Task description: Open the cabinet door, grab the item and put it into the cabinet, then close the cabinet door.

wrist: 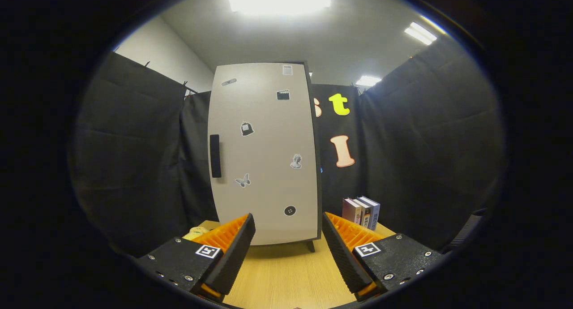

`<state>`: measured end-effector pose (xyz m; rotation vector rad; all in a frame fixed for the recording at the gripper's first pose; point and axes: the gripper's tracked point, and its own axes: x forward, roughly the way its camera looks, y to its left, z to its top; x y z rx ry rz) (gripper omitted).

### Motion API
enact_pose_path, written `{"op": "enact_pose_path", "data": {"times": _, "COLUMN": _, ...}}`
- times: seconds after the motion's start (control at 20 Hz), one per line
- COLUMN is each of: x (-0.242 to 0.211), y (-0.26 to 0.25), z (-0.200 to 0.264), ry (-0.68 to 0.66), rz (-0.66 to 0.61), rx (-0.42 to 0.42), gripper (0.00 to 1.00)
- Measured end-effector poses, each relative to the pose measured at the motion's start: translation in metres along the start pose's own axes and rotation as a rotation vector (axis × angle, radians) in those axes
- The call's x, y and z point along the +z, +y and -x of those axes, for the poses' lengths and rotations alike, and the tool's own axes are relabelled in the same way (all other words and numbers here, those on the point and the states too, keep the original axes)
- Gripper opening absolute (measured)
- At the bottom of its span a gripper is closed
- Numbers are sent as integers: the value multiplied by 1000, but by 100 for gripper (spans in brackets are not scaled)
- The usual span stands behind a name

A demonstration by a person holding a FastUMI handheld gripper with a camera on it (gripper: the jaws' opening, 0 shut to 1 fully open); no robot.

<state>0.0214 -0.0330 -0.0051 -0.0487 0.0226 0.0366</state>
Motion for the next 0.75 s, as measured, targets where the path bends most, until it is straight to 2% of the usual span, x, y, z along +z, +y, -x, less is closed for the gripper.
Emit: {"op": "enact_pose_path", "data": {"times": 0.75, "x": -1, "y": 8, "z": -4, "ry": -4, "rz": -19, "rx": 23, "gripper": 93}}
